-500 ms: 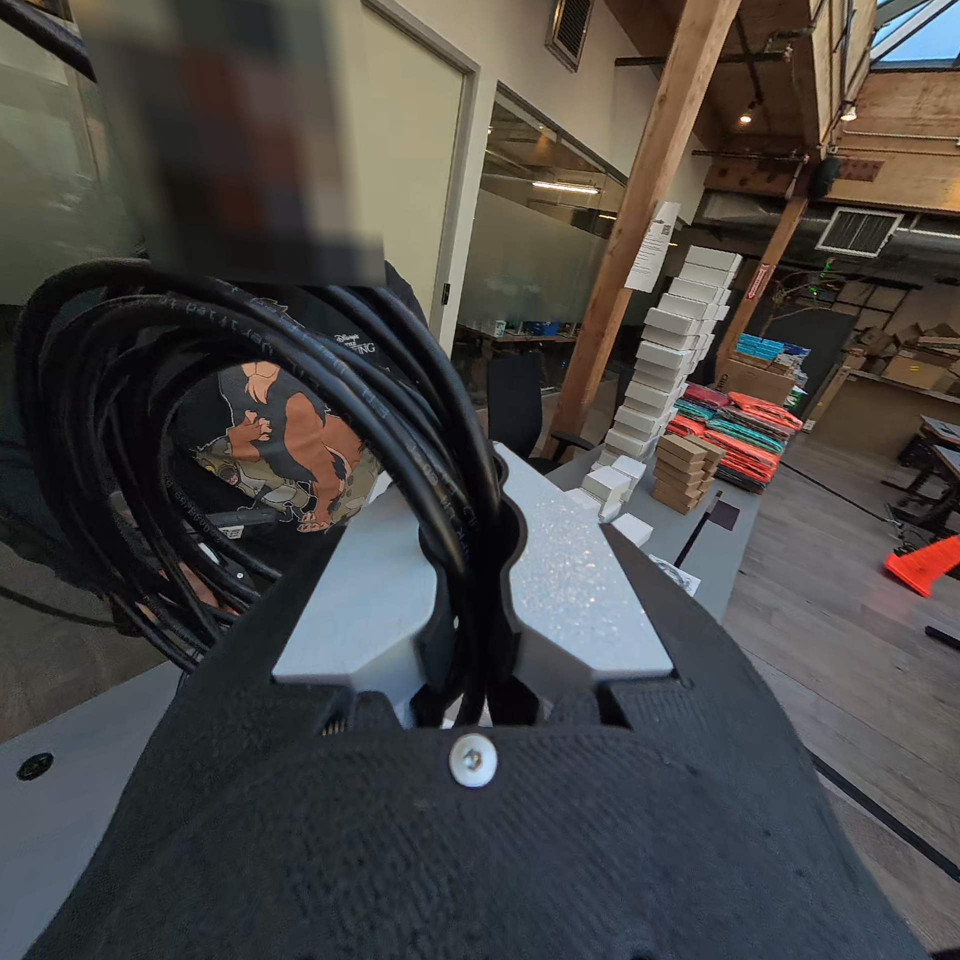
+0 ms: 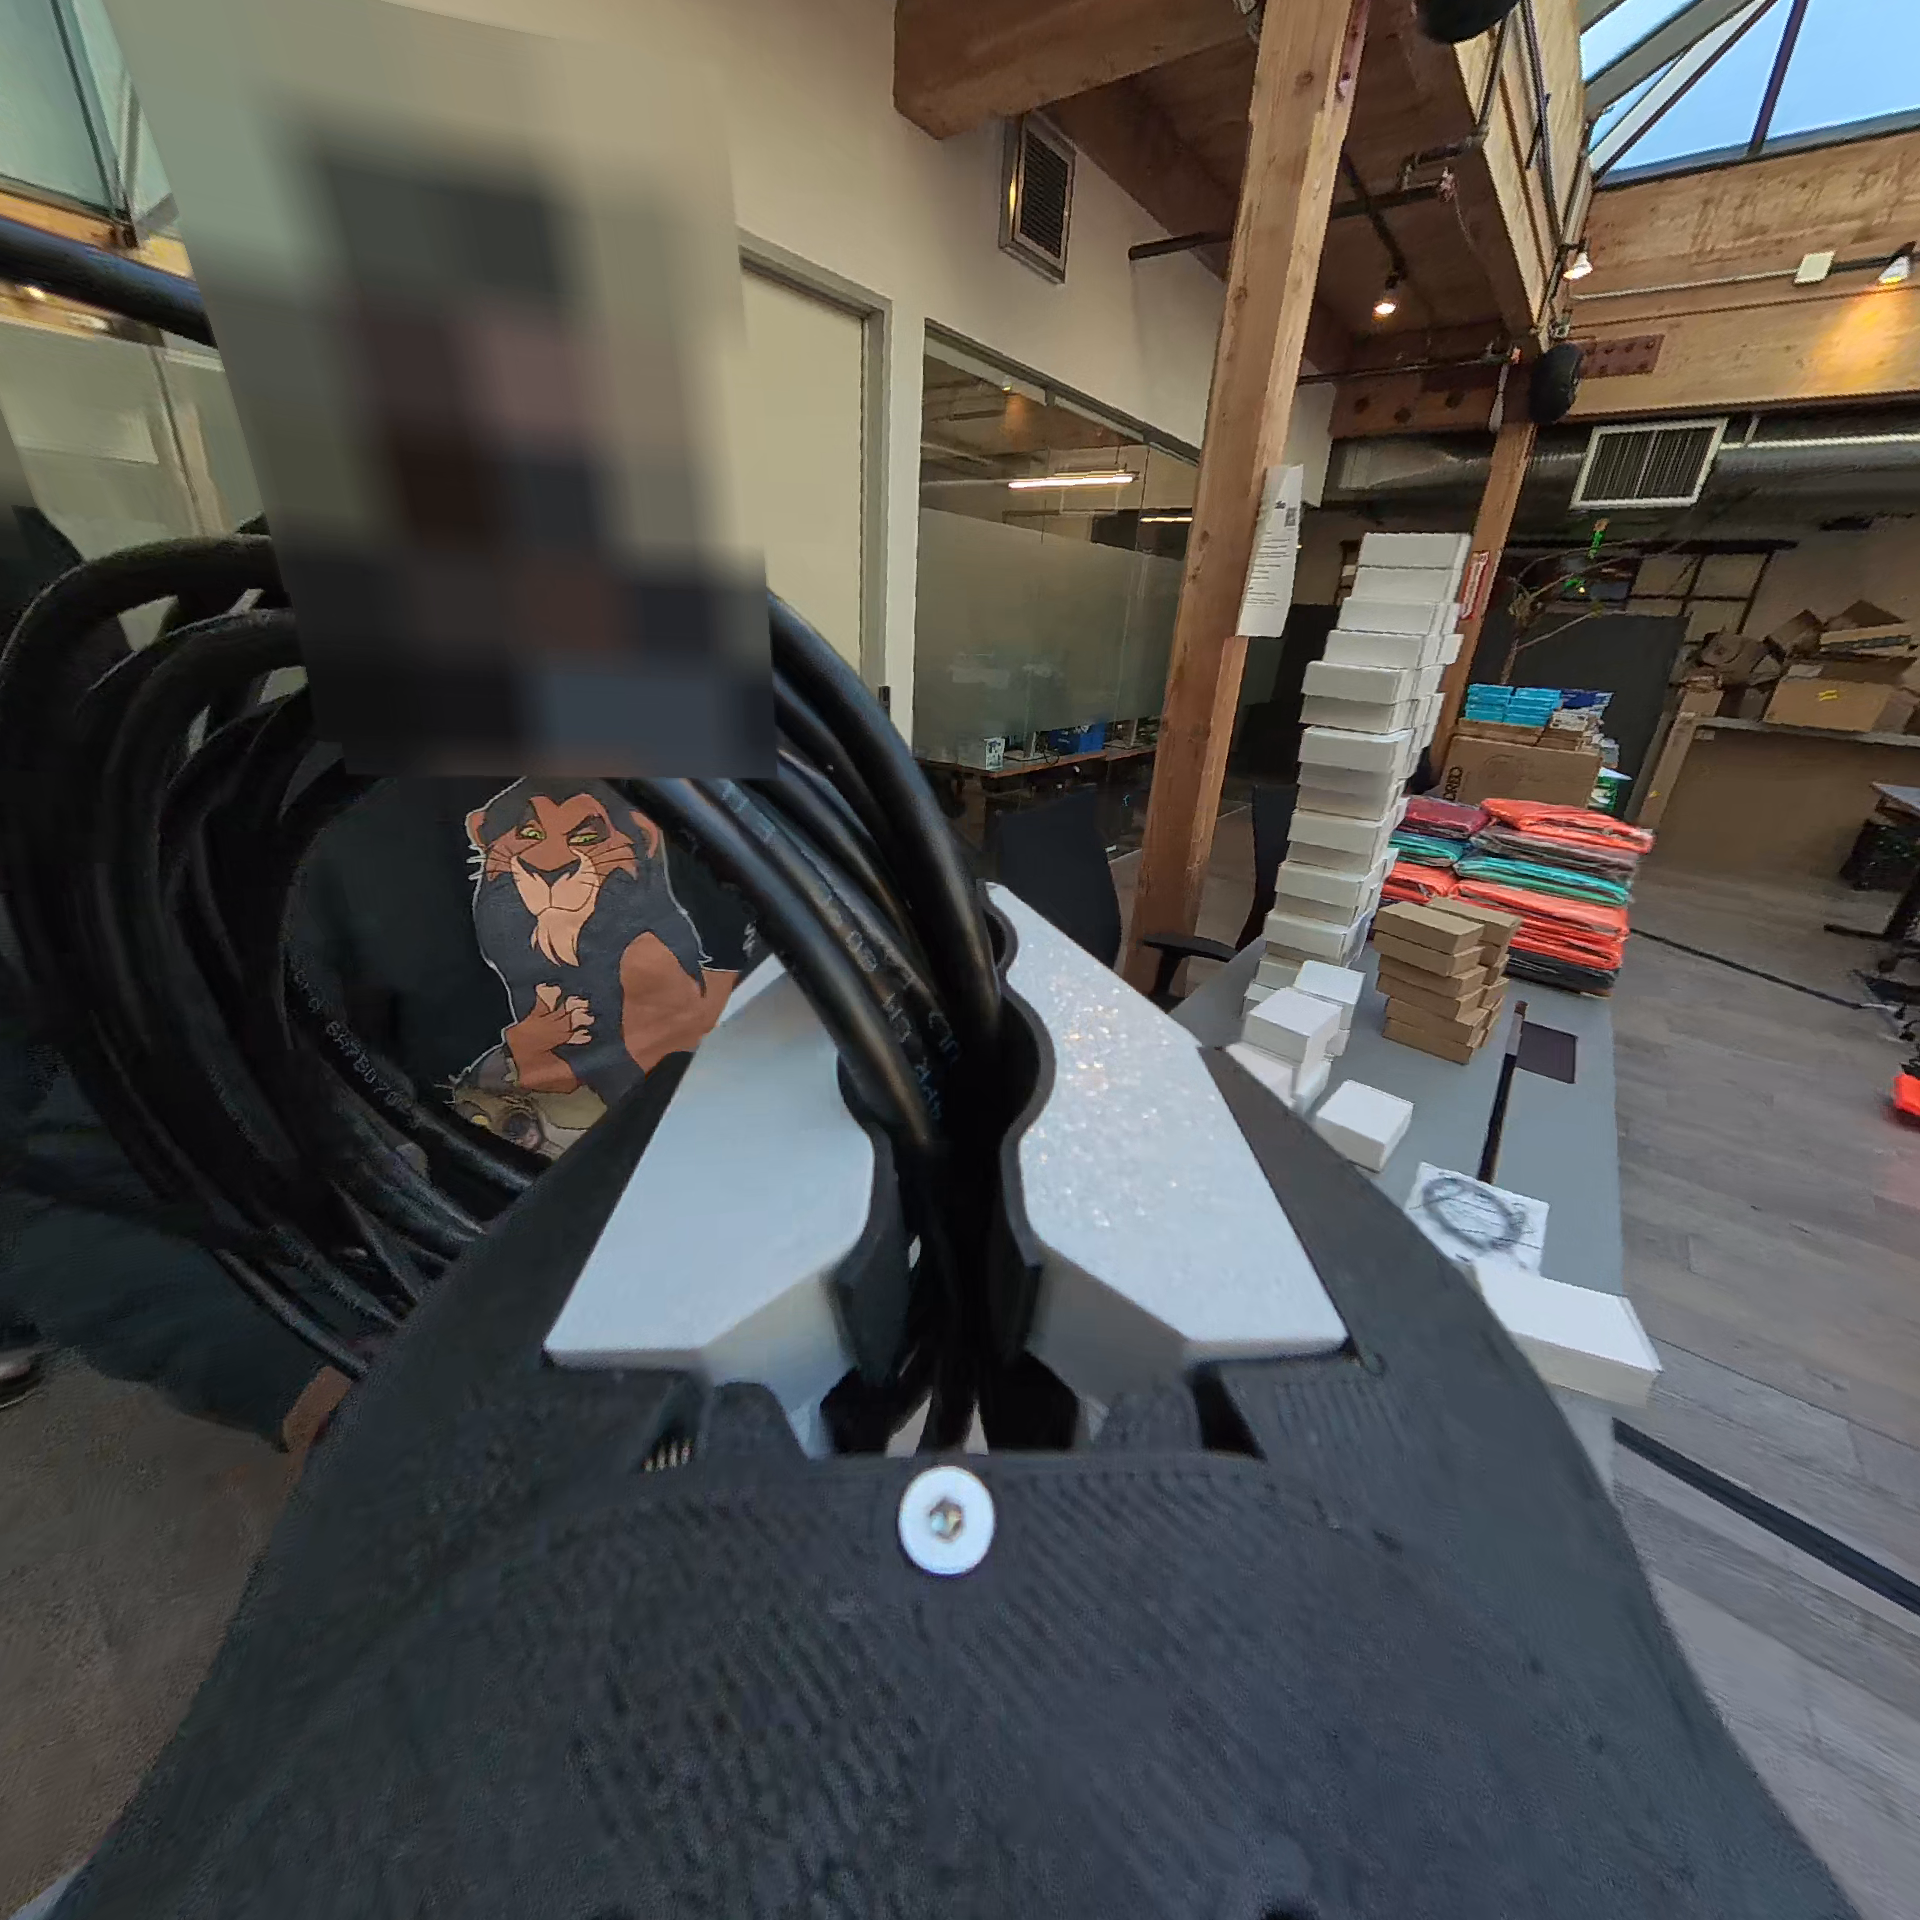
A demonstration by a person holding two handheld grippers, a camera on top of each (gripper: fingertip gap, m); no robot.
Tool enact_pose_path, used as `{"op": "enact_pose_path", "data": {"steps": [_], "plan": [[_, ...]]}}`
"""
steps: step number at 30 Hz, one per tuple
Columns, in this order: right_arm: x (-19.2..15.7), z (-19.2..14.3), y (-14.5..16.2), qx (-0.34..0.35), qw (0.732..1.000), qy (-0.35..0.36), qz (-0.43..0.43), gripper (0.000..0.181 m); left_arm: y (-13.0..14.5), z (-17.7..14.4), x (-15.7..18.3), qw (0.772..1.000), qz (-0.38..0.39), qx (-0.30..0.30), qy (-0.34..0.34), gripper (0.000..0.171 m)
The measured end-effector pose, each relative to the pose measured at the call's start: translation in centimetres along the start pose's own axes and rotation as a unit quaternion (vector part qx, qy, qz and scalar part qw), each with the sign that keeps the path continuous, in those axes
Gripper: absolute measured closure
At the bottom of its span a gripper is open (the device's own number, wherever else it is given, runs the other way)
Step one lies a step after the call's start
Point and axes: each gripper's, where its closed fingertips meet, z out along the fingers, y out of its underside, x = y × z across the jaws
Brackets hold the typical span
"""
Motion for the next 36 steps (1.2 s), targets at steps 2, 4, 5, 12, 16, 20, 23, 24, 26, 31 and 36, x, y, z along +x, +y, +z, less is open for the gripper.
{"op": "enact_pose_path", "data": {"steps": [2,4,5,12,16,20,23,24,26,31,36], "plan": [[-2.1,0.4,1.0,-0.004,0.999,-0.033,0.018,0.177,2.0,0.3,1.7,0.999,-0.017,-0.009,0.035,0.171],[-3.6,0.0,2.0,-0.015,0.997,-0.061,0.043,0.177,5.2,0.6,2.3,0.998,-0.031,-0.038,0.041,0.171],[-4.6,-0.5,2.3,-0.018,0.995,-0.088,0.046,0.177,6.8,0.6,2.7,0.997,-0.044,-0.049,0.048,0.171],[-6.0,-6.7,3.3,-0.065,0.984,-0.149,0.072,0.177,17.7,1.5,5.9,0.983,-0.105,-0.123,0.091,0.171],[-5.3,-9.1,2.1,-0.054,0.990,-0.131,0.022,0.177,19.1,3.5,11.5,0.969,-0.113,-0.094,0.198,0.171],[-5.5,-11.0,0.7,-0.053,0.986,-0.129,-0.090,0.177,18.5,6.2,15.1,0.955,-0.105,-0.077,0.267,0.127],[-5.5,-12.3,0.0,-0.048,0.980,-0.133,-0.137,0.177,16.8,10.6,12.3,0.960,-0.081,-0.093,0.253,0.083],[-5.4,-12.6,0.0,-0.052,0.980,-0.137,-0.134,0.177,15.2,12.3,10.8,0.961,-0.076,-0.089,0.249,0.076],[-5.2,-13.3,0.3,-0.058,0.979,-0.150,-0.123,0.177,10.3,15.7,8.8,0.961,-0.082,-0.049,0.259,0.070],[-4.3,-14.6,1.1,-0.056,0.979,-0.158,-0.119,0.177,0.7,21.6,11.1,0.941,-0.070,-0.002,0.331,0.061],[-2.6,-14.8,3.2,-0.037,0.984,-0.159,-0.074,0.177,-1.0,25.6,15.5,0.913,-0.108,-0.022,0.393,0.107]]}}
